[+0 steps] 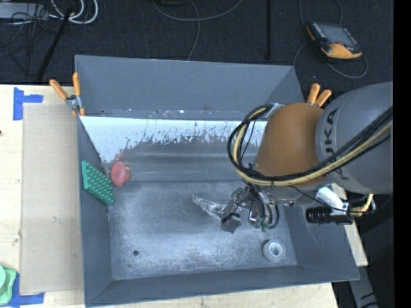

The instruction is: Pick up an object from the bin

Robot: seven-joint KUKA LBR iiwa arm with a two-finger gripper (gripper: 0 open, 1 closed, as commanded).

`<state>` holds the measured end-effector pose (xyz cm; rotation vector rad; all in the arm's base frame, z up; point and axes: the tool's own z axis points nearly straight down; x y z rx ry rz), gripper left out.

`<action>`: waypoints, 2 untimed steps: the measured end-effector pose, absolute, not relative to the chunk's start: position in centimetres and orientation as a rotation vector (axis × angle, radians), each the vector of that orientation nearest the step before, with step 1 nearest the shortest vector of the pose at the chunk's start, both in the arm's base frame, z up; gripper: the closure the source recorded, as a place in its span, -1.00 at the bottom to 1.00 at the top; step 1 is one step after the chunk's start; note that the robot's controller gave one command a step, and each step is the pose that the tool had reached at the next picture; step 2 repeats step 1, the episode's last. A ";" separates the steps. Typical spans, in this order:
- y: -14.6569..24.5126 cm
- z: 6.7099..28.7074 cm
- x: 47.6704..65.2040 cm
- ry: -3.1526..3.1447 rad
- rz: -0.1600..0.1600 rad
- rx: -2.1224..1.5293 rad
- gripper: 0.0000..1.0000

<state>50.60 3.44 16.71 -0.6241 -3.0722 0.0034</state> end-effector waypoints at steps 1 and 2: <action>3.4 24.7 50.6 -3.092 -0.003 -0.594 1.00; 3.4 24.7 50.6 -3.092 -0.003 -0.594 1.00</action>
Offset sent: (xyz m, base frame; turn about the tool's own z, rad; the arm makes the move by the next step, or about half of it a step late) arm -0.0014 0.0000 0.0764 -0.0199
